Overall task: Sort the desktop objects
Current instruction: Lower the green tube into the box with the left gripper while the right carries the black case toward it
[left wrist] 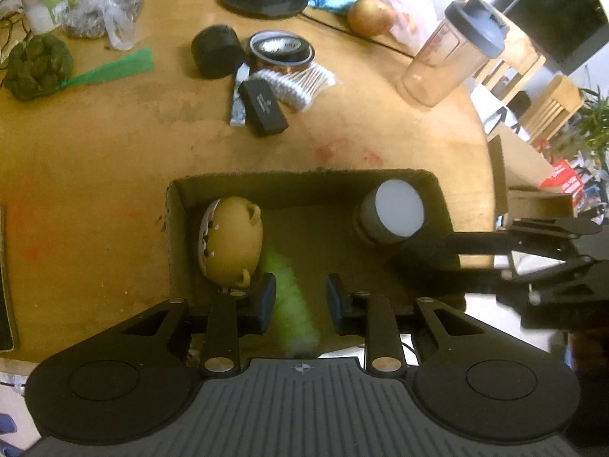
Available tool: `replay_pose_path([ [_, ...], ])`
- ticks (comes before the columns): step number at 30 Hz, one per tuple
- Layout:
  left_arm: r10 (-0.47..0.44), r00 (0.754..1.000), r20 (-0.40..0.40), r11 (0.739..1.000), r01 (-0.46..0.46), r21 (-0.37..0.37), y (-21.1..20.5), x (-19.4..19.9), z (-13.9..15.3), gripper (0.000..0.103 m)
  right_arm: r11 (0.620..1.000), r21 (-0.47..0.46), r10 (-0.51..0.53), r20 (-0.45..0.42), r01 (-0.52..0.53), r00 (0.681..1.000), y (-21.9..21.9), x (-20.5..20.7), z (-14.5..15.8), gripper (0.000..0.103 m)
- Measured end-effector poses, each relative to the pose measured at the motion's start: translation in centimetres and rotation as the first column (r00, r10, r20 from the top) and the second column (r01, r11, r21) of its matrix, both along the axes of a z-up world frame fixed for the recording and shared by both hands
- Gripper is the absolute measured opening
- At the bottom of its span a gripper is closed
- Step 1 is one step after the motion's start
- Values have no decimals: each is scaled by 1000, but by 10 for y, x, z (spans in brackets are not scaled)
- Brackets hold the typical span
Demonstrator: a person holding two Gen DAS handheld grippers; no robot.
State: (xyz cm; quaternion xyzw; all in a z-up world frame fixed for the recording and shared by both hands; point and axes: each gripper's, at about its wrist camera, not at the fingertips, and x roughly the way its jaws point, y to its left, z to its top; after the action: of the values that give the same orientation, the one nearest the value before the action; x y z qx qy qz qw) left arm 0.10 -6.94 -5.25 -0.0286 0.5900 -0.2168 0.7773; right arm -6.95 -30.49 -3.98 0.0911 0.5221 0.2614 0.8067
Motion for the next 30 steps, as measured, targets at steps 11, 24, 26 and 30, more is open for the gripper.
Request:
replay_pose_path([
  [11, 44, 996, 73, 999, -45, 14, 5, -7, 12, 53, 996, -86, 9, 121, 1, 993, 8, -4, 13, 100],
  [24, 113, 981, 158, 993, -109, -35, 16, -2, 29, 53, 995, -74, -52, 168, 65, 984, 5, 6, 25, 103],
  [26, 119, 978, 172, 993, -113, -45, 17, 2, 32, 54, 995, -69, -64, 179, 77, 982, 4, 12, 29, 103],
  [30, 122, 973, 197, 992, -112, -59, 15, 10, 39, 54, 993, -74, -77, 215, 95, 973, 3, 23, 39, 103],
])
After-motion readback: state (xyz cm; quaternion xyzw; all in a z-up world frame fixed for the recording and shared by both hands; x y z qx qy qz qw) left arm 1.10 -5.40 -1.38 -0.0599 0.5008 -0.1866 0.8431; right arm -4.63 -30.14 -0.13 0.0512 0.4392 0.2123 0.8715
